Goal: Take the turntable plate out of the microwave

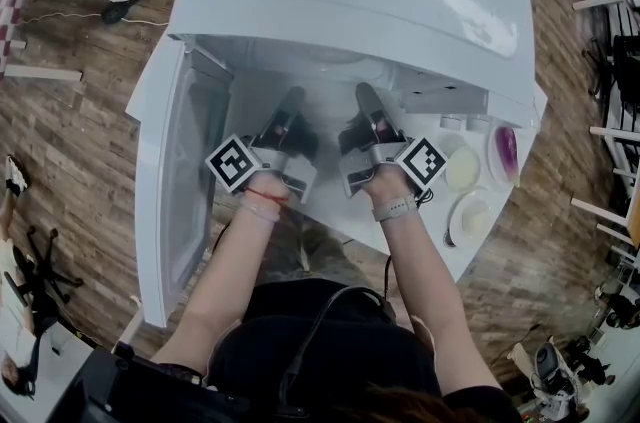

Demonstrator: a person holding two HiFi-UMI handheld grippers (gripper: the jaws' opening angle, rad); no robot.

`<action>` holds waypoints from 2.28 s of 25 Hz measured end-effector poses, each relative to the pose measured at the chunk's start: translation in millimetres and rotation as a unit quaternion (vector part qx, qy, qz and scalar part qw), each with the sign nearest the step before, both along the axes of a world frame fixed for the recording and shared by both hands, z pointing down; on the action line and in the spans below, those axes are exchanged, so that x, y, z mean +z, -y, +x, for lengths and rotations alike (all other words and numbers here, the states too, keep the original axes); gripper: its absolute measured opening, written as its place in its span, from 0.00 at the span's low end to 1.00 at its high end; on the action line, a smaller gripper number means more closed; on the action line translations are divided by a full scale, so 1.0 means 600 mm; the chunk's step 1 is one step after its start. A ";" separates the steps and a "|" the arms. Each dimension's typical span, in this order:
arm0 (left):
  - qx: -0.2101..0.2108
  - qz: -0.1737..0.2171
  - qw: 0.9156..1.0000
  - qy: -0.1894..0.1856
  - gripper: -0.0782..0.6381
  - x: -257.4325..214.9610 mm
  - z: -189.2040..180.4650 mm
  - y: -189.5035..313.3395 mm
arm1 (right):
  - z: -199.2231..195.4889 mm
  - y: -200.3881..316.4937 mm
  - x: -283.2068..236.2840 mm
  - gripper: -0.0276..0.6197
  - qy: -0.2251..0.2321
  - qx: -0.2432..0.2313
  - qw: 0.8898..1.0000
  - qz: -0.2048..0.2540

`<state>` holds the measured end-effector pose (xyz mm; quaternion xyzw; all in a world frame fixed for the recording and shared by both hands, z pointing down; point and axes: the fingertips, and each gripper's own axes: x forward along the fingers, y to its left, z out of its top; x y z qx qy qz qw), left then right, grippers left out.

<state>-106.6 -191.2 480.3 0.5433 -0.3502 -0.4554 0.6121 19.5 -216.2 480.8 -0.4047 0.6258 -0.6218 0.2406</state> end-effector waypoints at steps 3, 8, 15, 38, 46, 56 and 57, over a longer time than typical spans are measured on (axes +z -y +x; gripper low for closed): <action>0.002 0.003 1.000 0.003 0.16 -0.002 0.001 -0.003 | 0.001 0.003 0.000 0.19 0.004 0.008 1.000 -0.002; 0.013 0.009 1.000 0.020 0.16 -0.003 0.004 -0.002 | 0.001 0.003 -0.001 0.13 0.000 0.008 1.000 0.017; 0.003 0.011 1.000 0.017 0.16 -0.008 0.003 -0.005 | 0.002 0.001 -0.016 0.12 0.005 0.005 0.997 0.074; -0.005 0.015 1.000 0.026 0.16 -0.025 0.002 -0.047 | -0.001 -0.035 -0.033 0.12 0.027 -0.012 0.995 0.094; -0.007 0.026 1.000 0.015 0.16 0.007 0.004 -0.091 | 0.005 -0.068 -0.040 0.12 0.029 -0.019 0.995 0.099; -0.006 0.024 0.999 0.032 0.16 -0.041 0.016 -0.131 | 0.011 -0.116 -0.046 0.12 0.038 -0.021 0.994 0.104; -0.006 0.024 0.999 0.032 0.16 -0.042 0.017 -0.135 | 0.013 -0.120 -0.046 0.12 0.039 -0.022 0.994 0.104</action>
